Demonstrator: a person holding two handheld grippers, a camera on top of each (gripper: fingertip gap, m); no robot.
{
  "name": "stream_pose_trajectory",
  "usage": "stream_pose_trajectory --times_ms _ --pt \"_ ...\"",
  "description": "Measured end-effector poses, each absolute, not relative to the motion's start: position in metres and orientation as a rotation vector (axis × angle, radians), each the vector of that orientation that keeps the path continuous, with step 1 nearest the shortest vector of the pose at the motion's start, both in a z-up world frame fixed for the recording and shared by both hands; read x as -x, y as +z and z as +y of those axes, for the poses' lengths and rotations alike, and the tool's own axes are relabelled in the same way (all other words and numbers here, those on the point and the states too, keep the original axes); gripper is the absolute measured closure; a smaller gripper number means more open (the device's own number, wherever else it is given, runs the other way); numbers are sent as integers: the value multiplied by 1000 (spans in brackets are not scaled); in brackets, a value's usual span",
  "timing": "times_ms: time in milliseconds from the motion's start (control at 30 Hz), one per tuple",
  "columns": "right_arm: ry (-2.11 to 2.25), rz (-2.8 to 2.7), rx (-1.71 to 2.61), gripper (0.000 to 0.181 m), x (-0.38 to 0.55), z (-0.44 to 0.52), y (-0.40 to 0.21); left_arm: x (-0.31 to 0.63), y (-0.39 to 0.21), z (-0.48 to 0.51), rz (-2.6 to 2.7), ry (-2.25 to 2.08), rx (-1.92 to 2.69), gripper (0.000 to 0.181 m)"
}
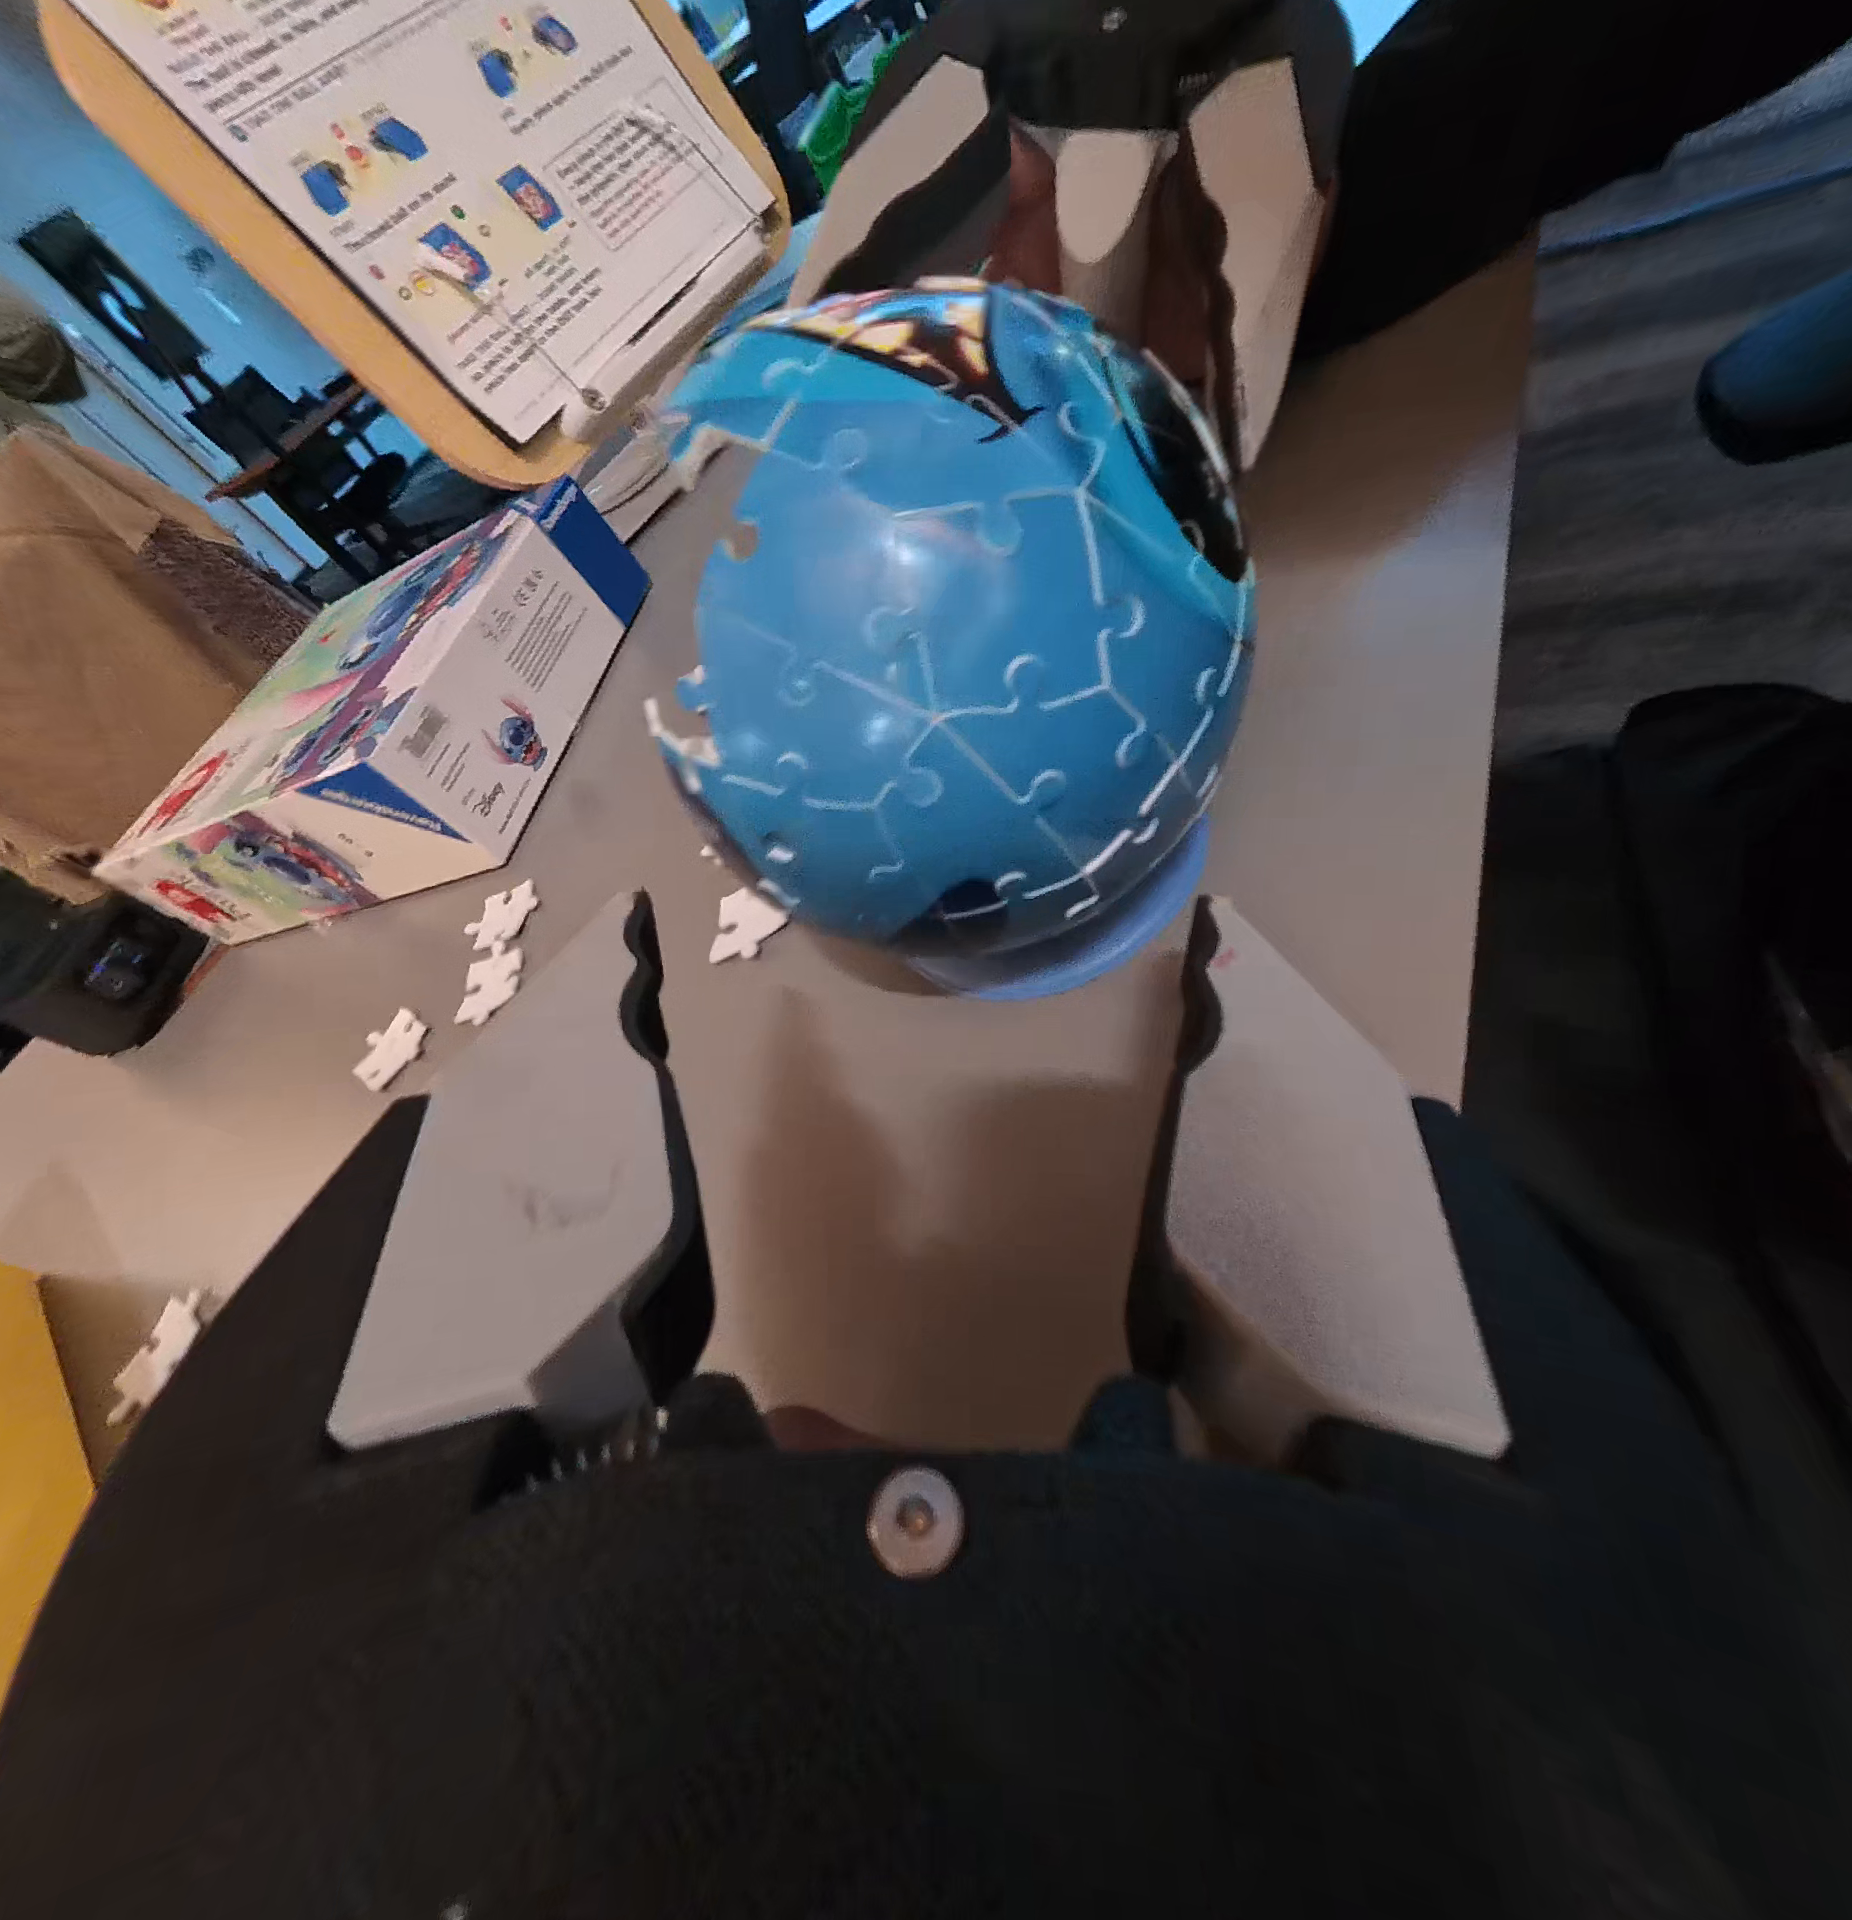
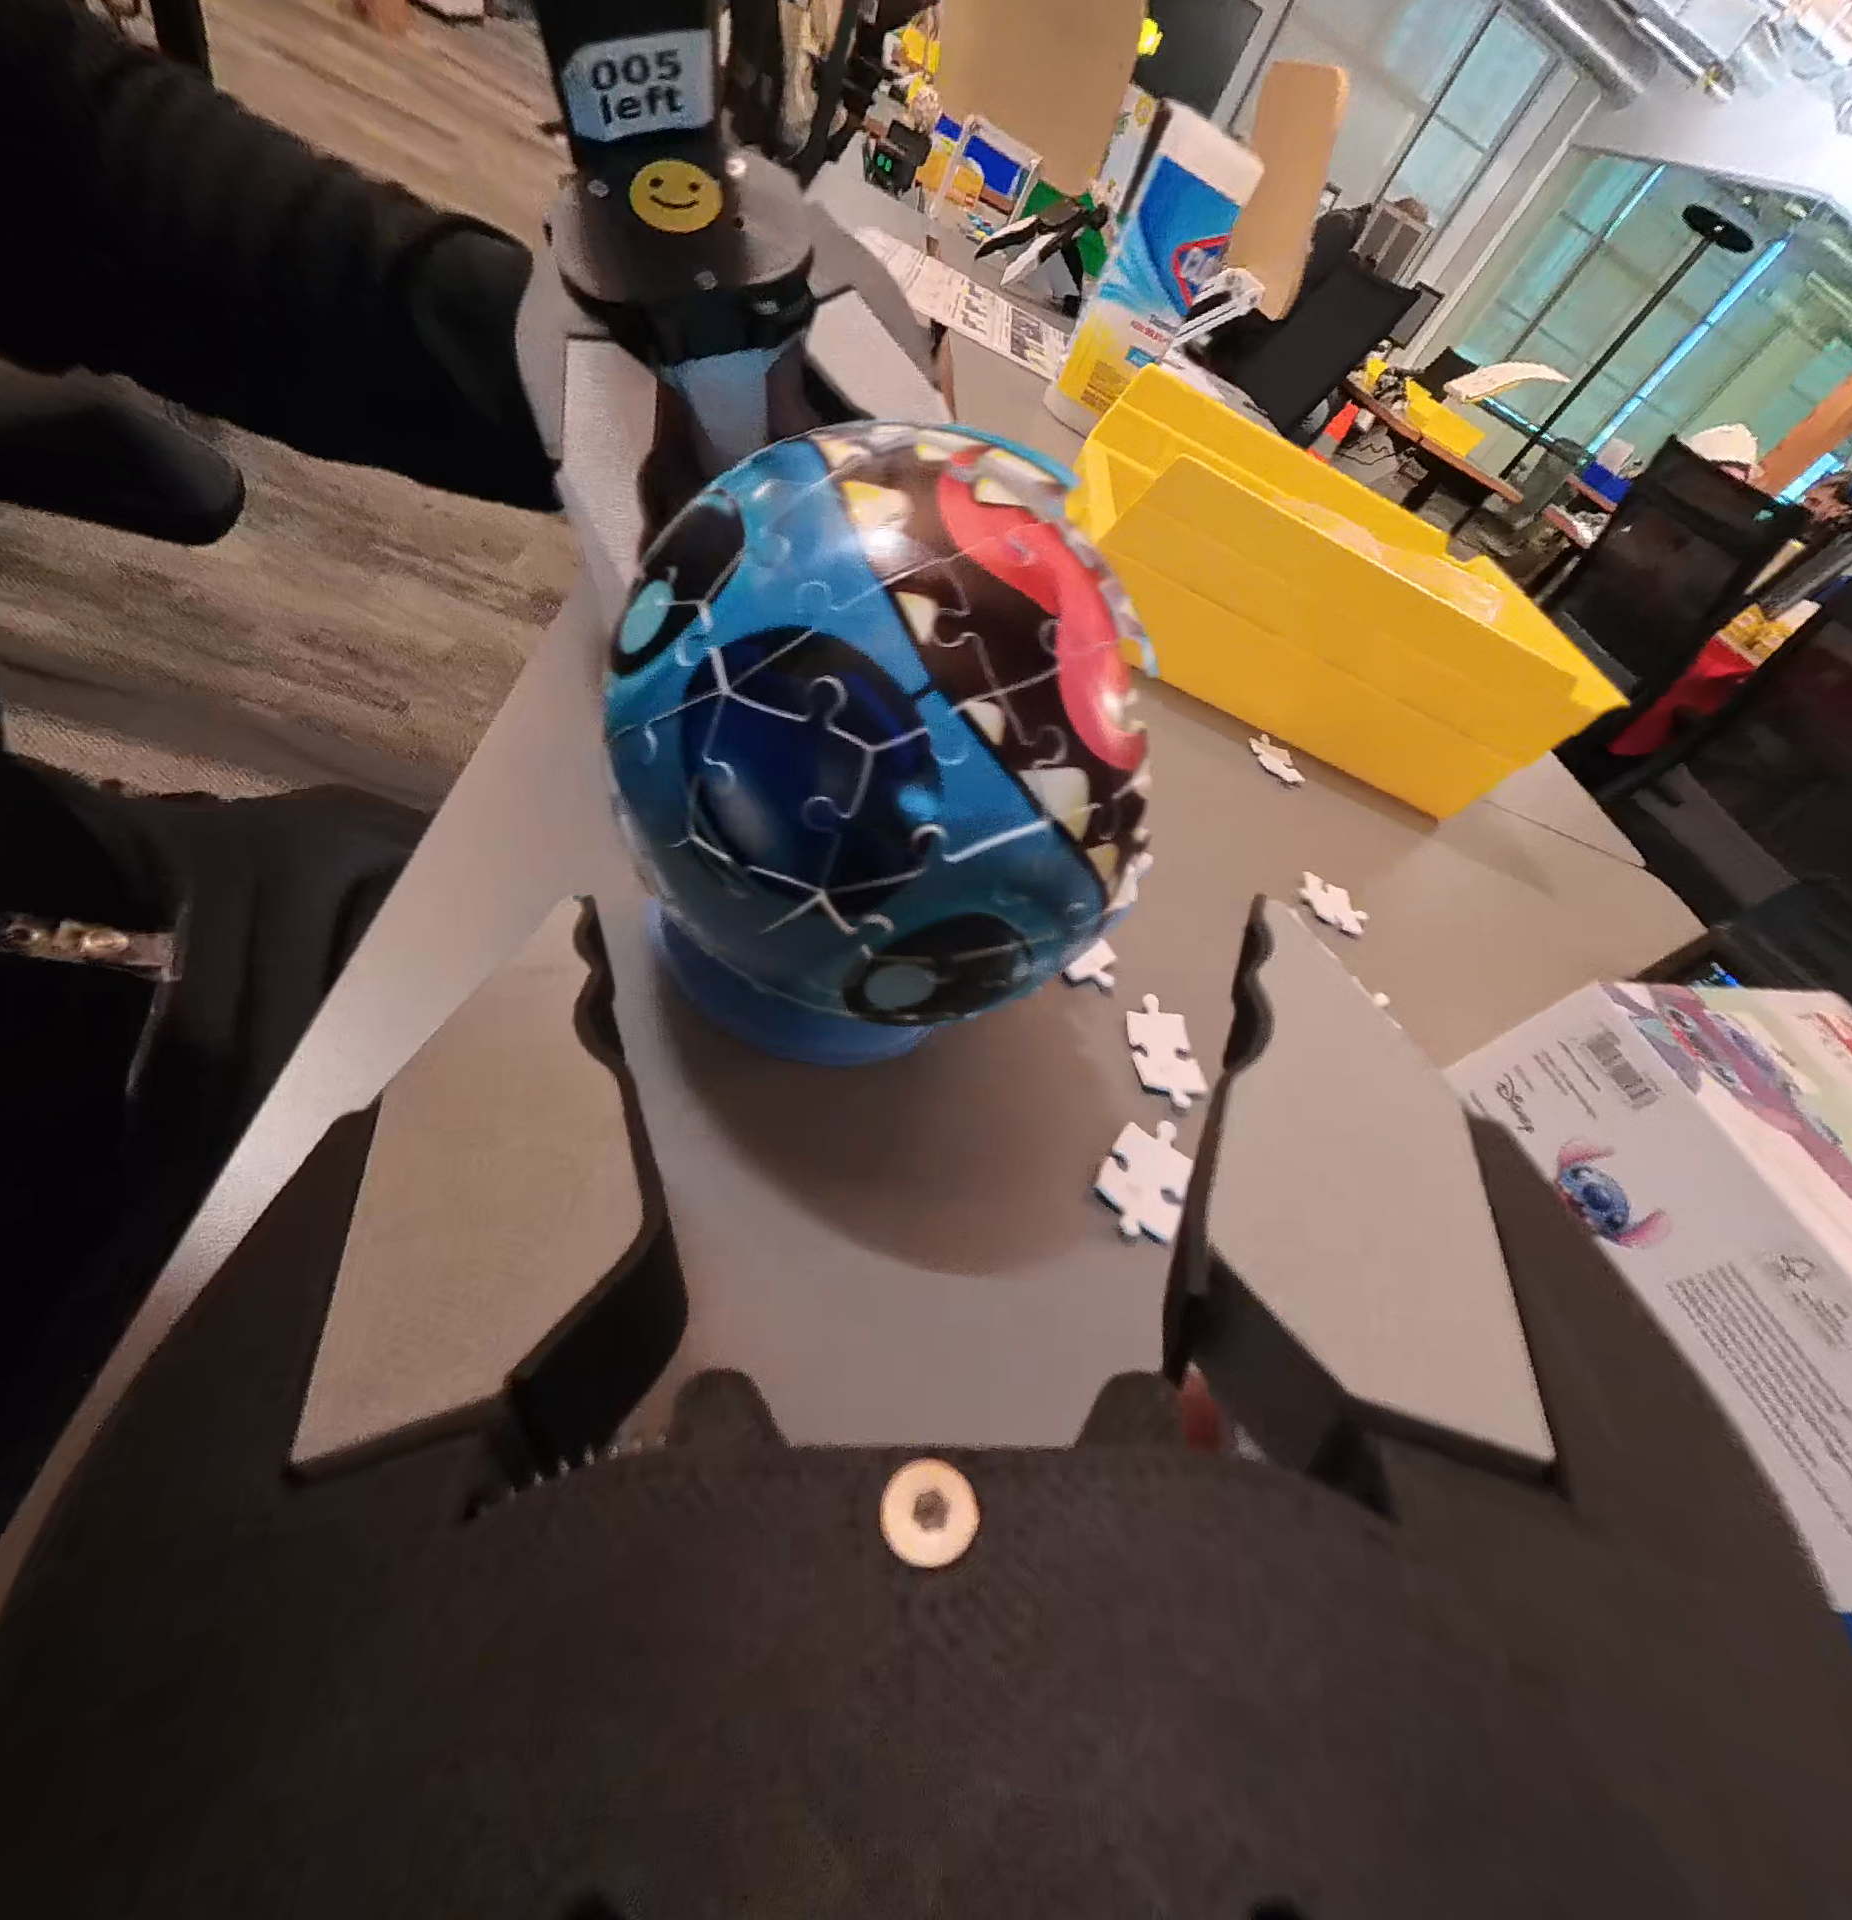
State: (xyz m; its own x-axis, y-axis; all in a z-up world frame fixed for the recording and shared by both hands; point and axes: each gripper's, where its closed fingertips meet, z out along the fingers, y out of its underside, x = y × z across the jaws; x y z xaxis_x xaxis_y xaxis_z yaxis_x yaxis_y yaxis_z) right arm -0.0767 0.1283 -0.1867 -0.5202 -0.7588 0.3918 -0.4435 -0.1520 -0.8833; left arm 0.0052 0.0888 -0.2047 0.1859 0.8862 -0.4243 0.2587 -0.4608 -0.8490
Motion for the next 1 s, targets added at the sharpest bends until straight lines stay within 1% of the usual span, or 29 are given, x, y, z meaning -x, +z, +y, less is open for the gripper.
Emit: stream_pose_trajectory --times_ms 200,267,333,367,467,533,567,633,767,867,1000 --pt "-1638 1906 1385 64 81 125 -200 9 -217 83 -1134 1319 1929 82" --pt "-1594 1965 1334 70 100 117 -204 2 -222 75 -1153 1325 1964 81" --pt "-1546 2009 1251 70 122 109 -208 -11 -228 61 -1208 1277 1975 81" --pt "-1497 2018 1224 75 129 108 -211 -19 -229 54 -1247 1234 1961 81" --pt "-1430 2077 1185 75 151 100 -217 -38 -233 25 -1380 1178 1908 82" --pt "-1342 2162 1190 80 165 97 -230 -48 -238 0 -1486 1203 1898 81" --pt "-1320 2199 1179 76 173 95 -234 -51 -239 -9 -1532 1201 1875 79" --pt "-1325 2234 1148 83 184 91 -235 -51 -243 -13 -1584 1098 1833 80" --pt "-1359 2281 1090 83 197 85 -234 -50 -255 -13 -1647 886 1798 92" --pt "-1375 2315 1050 83 202 81 -235 -50 -250 -18 -1663 939 1758 97" --pt "-1359 2343 964 79 208 82 -235 -52 -236 -30 -1671 1119 1682 100"
